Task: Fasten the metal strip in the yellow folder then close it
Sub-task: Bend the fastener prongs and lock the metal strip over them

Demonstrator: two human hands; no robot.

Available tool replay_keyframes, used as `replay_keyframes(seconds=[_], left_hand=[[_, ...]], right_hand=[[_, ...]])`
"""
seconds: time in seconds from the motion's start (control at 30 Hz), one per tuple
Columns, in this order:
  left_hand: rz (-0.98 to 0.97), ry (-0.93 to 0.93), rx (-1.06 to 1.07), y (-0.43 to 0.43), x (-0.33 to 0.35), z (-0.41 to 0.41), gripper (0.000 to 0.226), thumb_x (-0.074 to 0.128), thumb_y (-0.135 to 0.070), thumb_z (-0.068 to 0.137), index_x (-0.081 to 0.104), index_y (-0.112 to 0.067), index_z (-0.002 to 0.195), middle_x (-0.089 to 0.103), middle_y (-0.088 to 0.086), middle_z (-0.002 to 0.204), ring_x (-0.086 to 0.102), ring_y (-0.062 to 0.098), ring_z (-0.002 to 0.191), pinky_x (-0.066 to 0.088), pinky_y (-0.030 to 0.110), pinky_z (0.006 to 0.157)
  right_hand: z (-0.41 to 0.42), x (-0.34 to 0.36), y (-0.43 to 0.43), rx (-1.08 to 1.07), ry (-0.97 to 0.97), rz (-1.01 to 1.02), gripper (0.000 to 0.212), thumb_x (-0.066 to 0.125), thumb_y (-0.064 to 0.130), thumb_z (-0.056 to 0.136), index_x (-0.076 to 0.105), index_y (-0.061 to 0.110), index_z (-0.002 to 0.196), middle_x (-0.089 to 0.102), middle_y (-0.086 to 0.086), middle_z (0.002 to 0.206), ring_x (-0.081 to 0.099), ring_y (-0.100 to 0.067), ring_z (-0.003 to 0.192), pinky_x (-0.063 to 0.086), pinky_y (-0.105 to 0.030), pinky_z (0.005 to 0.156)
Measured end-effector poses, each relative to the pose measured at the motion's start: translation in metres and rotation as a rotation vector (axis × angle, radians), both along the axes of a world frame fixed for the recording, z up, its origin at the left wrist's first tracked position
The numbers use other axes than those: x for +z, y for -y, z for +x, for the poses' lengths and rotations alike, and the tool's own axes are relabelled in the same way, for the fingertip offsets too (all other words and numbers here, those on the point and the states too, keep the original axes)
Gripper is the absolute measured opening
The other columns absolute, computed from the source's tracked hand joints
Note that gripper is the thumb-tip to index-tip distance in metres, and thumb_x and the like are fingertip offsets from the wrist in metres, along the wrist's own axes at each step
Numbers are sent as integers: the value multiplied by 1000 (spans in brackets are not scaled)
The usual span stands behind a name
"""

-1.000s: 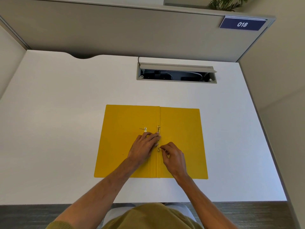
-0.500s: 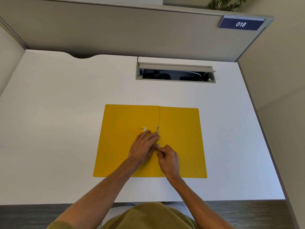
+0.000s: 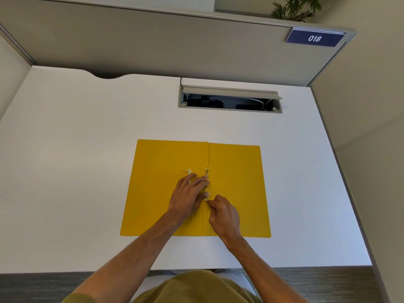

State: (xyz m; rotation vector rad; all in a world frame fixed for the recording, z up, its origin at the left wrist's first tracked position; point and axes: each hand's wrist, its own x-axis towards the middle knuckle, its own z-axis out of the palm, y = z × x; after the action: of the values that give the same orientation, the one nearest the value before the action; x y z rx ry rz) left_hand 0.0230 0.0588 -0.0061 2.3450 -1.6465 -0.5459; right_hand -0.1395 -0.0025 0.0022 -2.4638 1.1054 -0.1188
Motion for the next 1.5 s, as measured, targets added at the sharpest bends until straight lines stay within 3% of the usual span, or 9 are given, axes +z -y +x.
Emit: replay_keyframes(seconds=[0.17,0.43,0.53,0.67,0.83,1.03,1.33,1.5], left_hand=[[-4,-14,0,-1,0,1,50,44,-56,111,50,-37,156,42,-19,170,30,19,162,32,41,129],[-35,-11,22,-2,0,-3,41,39,-38,117,53,-34,156,46,-17,168,36,21,160,36,42,126],[-25,-5,17,-1,-1,-2,41,39,-35,117,51,-34,157,44,-17,169,34,20,160,36,41,127],[-19,10,3,-1,-2,-2,42,39,-33,118,49,-35,159,42,-17,170,34,20,161,35,41,127],[-20,12,0,-1,-4,-3,42,37,-34,118,49,-34,158,43,-16,170,34,20,160,35,42,128],[-16,29,-28,-1,-6,-4,43,33,-35,119,42,-34,160,43,-13,170,33,21,160,34,40,129],[11,78,-38,0,-9,-8,54,36,-33,117,25,-32,170,30,-11,177,31,22,161,32,40,130],[27,98,-38,1,-12,-9,56,36,-33,116,23,-30,170,24,-9,179,28,23,162,31,41,131]], right_hand=[[-2,0,3,-10,-13,-10,22,65,8,98,83,18,106,73,0,93,68,-22,89,57,-39,60],[-1,-1,-8,-55,-36,-12,17,64,14,99,80,14,95,73,-3,91,69,-24,90,57,-40,62],[-3,-3,-16,-24,-21,-9,16,67,25,99,79,15,102,73,-2,96,69,-23,94,55,-37,65],[-11,-6,-19,5,7,-11,31,63,42,101,78,20,116,74,1,103,68,-19,94,58,-36,68],[-22,-6,-6,-64,83,6,18,64,29,105,80,22,105,72,4,94,67,-16,82,55,-35,61],[-21,6,40,-228,115,73,15,69,24,102,81,20,111,76,3,103,69,-15,82,58,-36,64],[46,38,83,-42,130,188,28,66,29,104,71,31,131,75,13,120,71,-10,91,63,-38,77],[75,43,91,9,62,199,13,64,30,103,74,29,111,77,13,111,71,-13,95,61,-36,77]])
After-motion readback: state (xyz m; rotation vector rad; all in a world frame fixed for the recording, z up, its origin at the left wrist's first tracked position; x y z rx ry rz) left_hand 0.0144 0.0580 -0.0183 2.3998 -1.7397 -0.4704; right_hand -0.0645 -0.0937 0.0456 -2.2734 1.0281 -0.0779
